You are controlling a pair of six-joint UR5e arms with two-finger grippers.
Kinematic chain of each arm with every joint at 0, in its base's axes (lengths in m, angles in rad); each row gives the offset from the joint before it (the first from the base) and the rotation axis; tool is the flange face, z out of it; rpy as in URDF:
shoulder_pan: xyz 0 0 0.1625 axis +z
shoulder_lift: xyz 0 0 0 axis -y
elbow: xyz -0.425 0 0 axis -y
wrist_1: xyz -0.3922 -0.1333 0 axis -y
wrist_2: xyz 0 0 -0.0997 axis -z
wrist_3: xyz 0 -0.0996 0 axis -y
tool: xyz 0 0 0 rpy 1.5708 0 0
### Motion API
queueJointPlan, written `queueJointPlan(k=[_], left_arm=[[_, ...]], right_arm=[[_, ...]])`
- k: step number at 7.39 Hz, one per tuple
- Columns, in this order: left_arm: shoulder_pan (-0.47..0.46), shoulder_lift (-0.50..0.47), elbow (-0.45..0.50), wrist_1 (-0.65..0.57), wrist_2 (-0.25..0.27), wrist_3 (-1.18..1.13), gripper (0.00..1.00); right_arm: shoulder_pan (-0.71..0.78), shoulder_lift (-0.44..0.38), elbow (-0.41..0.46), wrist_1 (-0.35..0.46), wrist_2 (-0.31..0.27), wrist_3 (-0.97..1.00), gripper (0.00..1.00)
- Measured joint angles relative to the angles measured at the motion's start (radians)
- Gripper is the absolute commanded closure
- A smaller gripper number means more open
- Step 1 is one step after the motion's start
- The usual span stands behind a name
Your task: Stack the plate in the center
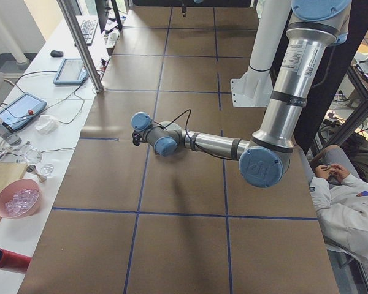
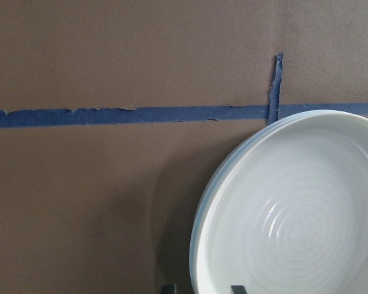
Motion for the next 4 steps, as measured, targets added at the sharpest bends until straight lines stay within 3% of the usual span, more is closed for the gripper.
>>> queueJointPlan(k=[2,4], left_arm=[[-0.014,0.014,0.001,-0.001,0.029,0.040,0.10],[-0.079,0.044,0.002,0.008,0.109,0.190,0.08]], right_arm=[[0.000,0.000,0.000,0.000,0.000,0.000,0.00],[0.000,0.000,0.000,0.000,0.000,0.000,0.00]])
